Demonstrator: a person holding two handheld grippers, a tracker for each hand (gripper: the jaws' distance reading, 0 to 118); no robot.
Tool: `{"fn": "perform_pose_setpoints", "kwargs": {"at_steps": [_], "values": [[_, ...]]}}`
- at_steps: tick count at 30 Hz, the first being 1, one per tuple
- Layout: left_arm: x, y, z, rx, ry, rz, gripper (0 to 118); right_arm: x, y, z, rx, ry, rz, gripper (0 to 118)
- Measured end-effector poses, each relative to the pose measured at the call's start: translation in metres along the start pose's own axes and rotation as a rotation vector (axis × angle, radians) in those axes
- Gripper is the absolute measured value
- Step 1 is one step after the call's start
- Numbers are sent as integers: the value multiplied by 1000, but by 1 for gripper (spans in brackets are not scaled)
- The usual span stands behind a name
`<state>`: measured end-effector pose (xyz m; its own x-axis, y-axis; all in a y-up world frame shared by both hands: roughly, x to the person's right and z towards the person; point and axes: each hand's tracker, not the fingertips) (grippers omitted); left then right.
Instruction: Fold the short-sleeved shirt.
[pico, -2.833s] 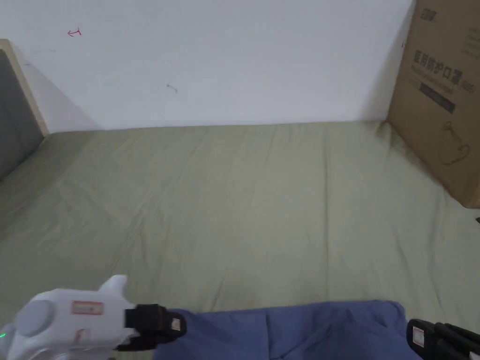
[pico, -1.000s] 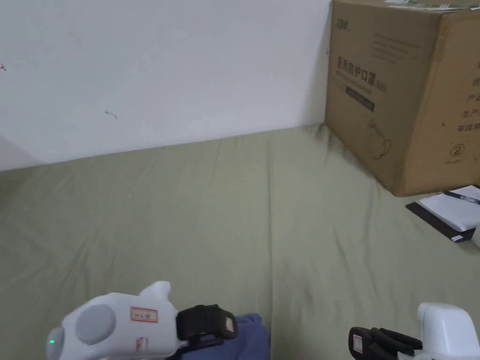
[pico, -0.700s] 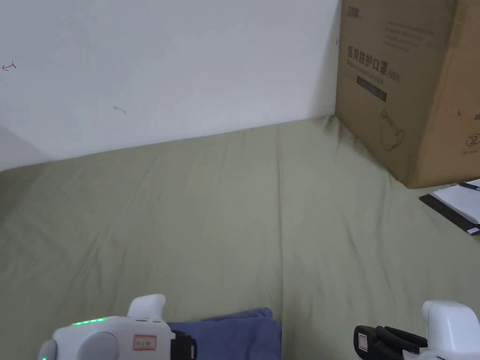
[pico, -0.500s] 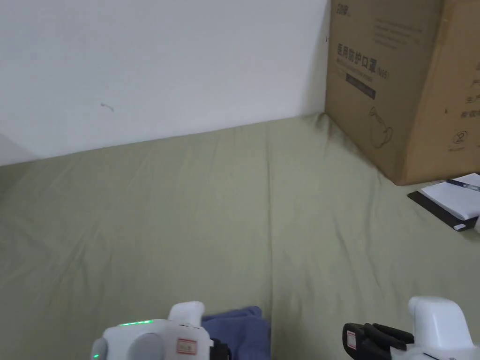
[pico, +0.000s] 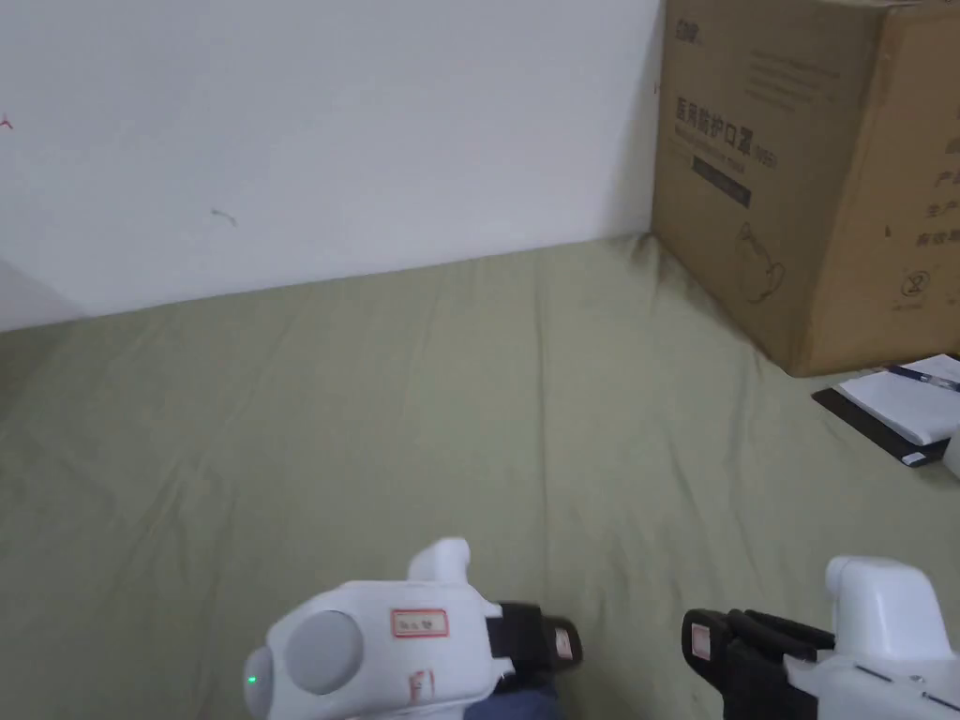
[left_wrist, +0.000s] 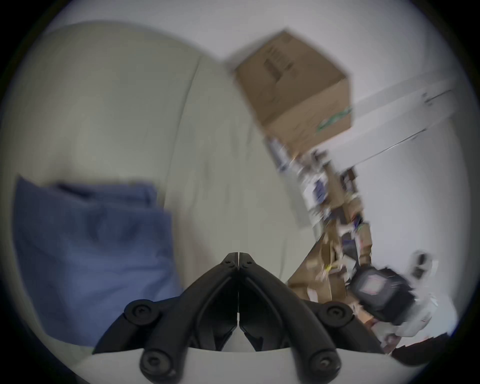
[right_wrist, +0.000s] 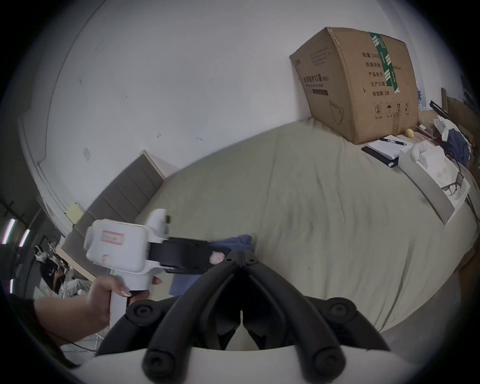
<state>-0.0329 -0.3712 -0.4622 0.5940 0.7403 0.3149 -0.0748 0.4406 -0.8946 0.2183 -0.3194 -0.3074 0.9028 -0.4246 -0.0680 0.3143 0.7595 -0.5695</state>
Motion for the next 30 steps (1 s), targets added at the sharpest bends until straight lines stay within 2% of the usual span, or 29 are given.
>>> {"fn": "perform_pose_setpoints", "kwargs": {"at_steps": [3,7,9,10,13,15,17,19,21,24,30], "values": [[28,7,70,307,110,-196,0,-13,16,16,92,48,32,0],[60,-7,167,706,337,-354,0,-36,36,42,282,74,149,0],[68,-17,200,868,445,-395,0,-47,39,53,415,40,236,0],[72,-25,214,948,502,-443,0,-54,39,59,495,-7,275,0],[78,-48,232,1098,686,-653,0,-66,37,67,685,-82,321,0],[77,-62,233,1122,762,-707,0,-69,32,62,761,-121,352,0],[69,-73,229,1125,743,-647,0,-66,22,50,792,-202,369,0],[56,-80,222,1090,720,-517,0,-63,6,37,778,-275,396,0],[48,-85,211,987,831,-483,0,-60,-8,28,727,-358,417,0],[38,-98,202,982,798,-499,0,-53,-20,32,677,-327,329,0],[39,-109,198,984,804,-516,0,-48,-16,39,676,-352,372,0]]}}
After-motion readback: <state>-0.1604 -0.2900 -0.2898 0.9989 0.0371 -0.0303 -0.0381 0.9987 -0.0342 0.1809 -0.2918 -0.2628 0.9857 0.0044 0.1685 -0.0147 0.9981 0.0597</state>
